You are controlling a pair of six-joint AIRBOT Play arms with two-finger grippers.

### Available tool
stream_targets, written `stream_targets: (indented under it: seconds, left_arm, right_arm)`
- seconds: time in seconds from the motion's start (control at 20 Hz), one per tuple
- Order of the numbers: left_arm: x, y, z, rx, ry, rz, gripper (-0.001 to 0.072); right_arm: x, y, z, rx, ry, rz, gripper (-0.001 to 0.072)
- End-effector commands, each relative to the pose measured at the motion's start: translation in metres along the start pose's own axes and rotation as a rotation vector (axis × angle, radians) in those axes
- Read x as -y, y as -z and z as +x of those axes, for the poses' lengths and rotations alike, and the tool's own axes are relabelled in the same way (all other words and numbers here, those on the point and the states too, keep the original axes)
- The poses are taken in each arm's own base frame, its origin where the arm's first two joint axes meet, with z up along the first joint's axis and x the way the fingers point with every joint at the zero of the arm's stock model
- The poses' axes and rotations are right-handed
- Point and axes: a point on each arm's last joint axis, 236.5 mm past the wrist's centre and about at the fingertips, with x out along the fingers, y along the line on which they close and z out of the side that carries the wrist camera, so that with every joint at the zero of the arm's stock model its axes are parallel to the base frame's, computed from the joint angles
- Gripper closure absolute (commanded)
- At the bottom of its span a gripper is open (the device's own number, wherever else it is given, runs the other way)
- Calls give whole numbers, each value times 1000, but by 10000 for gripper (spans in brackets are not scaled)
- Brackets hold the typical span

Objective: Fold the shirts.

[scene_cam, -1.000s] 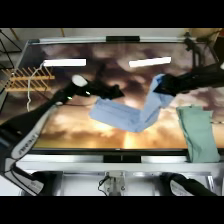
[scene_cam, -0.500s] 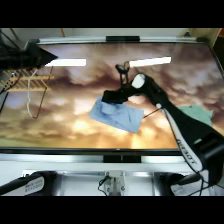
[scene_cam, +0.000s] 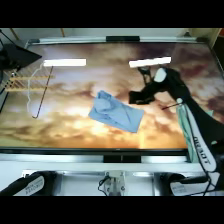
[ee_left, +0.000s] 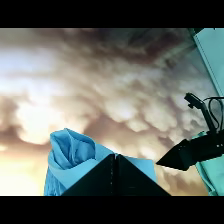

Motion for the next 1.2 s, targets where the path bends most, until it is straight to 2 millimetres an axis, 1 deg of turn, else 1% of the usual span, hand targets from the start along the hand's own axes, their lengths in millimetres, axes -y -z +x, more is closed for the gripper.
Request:
stream_targets:
  seconds: [0.0, 0.05, 0.1, 0.15, 0.2, 0.3, 0.35, 0.55, 0.6, 0.7, 0.75, 0.8, 0.85, 0.9, 0.95, 1.0, 1.05, 1.15]
  left_arm:
    - [-1, 1, -1, -4, -7, 4, 671]
    - [-1, 1, -1, -4, -7, 4, 671]
    - [-1, 1, -1, -4, -6, 4, 671]
    - [-1, 1, -1, -4, -6, 4, 671]
    - [-1, 1, -1, -4, -6, 3, 671]
    - [-1, 1, -1, -4, -6, 0, 671]
    - [-1, 1, -1, -4, -6, -8, 671]
    - [-1, 1, -1, -4, -6, -12, 671]
    - [-1, 1, -1, -4, -6, -12, 671]
    - [-1, 1, -1, -4, -7, -12, 671]
    - [-1, 1, -1, -4, -7, -12, 671]
    - [-1, 1, -1, -4, -7, -12, 671]
    - [-1, 1, -1, -4, -7, -12, 671]
    - [-2, 1, -1, -4, -10, -11, 672]
    - [-4, 2, -1, -7, -21, -7, 671]
    - [-7, 3, -1, -10, -31, -4, 671]
    - [-9, 3, 0, -12, -39, -2, 671]
    - [-14, 4, 3, -21, -45, -7, 671]
  right_arm:
    - [75, 60, 0, -138, 81, 194, 168]
    - [73, 70, 15, -149, 33, 234, 167]
    - [68, 75, 29, -148, -13, 261, 167]
    - [61, 74, 40, -126, -59, 286, 167]
    - [50, 69, 48, -94, -119, 314, 167]
    - [38, 56, 57, -37, -195, 351, 167]
    - [35, 52, 60, -30, -216, 365, 167]
    - [32, 54, 76, -70, -254, 409, 167]
    - [28, 54, 80, -77, -271, 408, 167]
    - [9, 56, 89, -96, -304, 373, 169]
    - [2, 57, 92, -99, -309, 341, 301]
    - [-5, 54, 91, -90, -316, 314, 632]
    - [-11, 46, 82, -66, -339, 280, 644]
    - [-19, 32, 63, -19, -369, 212, 642]
    - [-24, 14, 39, 39, -383, 165, 643]
    - [-28, -9, 5, 122, -391, 126, 643]
    - [-30, -34, -35, 218, -396, 100, 643]
    - [-29, -73, -117, 403, -392, 102, 643]
